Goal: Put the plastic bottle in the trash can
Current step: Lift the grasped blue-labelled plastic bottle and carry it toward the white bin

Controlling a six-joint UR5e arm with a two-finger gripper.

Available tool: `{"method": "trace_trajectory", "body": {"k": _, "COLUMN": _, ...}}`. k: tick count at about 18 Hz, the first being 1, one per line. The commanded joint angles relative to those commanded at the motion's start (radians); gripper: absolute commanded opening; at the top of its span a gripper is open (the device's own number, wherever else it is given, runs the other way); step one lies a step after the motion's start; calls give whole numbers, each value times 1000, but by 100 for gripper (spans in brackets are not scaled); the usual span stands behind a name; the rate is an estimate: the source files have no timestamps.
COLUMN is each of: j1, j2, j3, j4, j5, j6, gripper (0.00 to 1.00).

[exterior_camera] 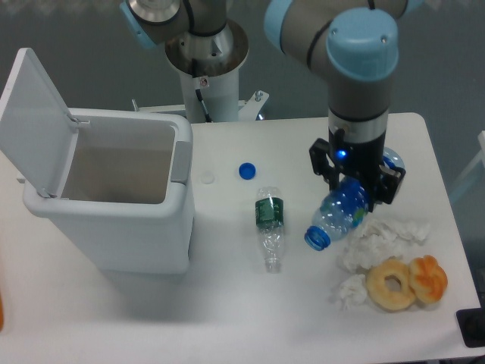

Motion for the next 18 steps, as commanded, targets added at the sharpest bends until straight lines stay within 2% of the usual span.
{"method": "trace_trajectory", "body": {"k": 2, "j1": 5, "j2": 38, "j3": 2, "j4": -34, "j5": -40, "j6": -11, "gripper": 32}}
{"method": "trace_trajectory", "body": {"k": 4, "j1": -1, "j2": 49, "j3": 3, "j4": -54, "j5": -45, "j6": -24, "gripper": 32}}
{"method": "trace_trajectory", "body": {"k": 8, "j1": -25, "j2": 98, "j3": 12, "j4": -57, "j5": -124, "j6": -165, "gripper": 32}}
{"method": "trace_trajectory", "body": {"k": 11, "j1": -73, "j2": 130, "j3": 3, "j4": -57, "j5": -178, "j6": -285, "gripper": 32}}
{"method": "trace_trajectory", "body": {"k": 15, "j1": -135, "j2": 158, "j3": 0, "j4": -48, "j5": -224, "j6": -418, "gripper": 32}}
{"method": "trace_trajectory", "body": {"k": 18, "j1": -152, "j2": 167, "j3": -2, "j4": 15, "j5": -287, "j6": -552, "gripper": 30}}
